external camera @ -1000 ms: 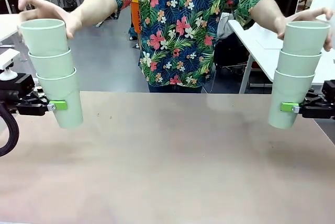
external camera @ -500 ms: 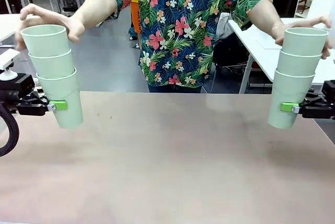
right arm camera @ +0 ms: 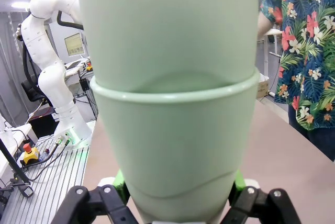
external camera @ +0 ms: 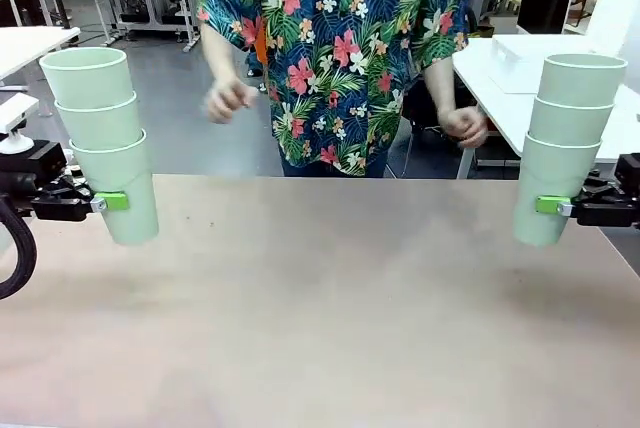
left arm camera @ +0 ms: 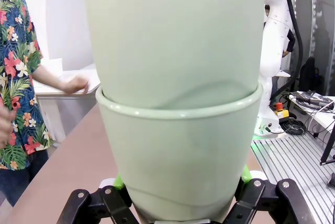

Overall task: Stack the cups and store them in the basket.
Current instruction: Place the stack of Reusable plastic cups into the Pantry Basket.

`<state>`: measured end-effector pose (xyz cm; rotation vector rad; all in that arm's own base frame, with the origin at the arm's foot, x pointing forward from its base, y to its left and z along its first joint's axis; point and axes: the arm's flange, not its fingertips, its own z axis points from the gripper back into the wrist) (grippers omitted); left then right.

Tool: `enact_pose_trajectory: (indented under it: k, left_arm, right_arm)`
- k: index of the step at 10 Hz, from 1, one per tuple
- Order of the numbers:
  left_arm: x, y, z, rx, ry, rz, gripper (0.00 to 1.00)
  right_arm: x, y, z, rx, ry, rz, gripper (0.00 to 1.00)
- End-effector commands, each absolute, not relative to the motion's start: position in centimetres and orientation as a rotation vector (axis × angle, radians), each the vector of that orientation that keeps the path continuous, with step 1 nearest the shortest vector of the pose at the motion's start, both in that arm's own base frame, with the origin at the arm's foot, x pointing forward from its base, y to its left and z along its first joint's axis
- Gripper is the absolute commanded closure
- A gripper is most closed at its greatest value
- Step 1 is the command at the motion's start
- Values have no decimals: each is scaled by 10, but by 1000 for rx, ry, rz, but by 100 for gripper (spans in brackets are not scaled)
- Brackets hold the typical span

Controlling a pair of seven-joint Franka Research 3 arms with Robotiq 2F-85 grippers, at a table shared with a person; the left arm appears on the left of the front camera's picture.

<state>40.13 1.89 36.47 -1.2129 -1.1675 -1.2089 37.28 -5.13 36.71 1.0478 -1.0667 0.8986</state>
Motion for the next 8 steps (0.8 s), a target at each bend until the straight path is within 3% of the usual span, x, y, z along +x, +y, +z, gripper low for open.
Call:
enact_pose_trajectory:
  k: [1,8]
  left_arm:
    - [401,19,368,-1213,-1178,-1210,14]
    - [401,19,368,-1213,-1178,-1210,14]
  right_arm:
    - [373,-51,370,1049,-1074,902,15]
    - [373,-51,370,1049,-1074,902,15]
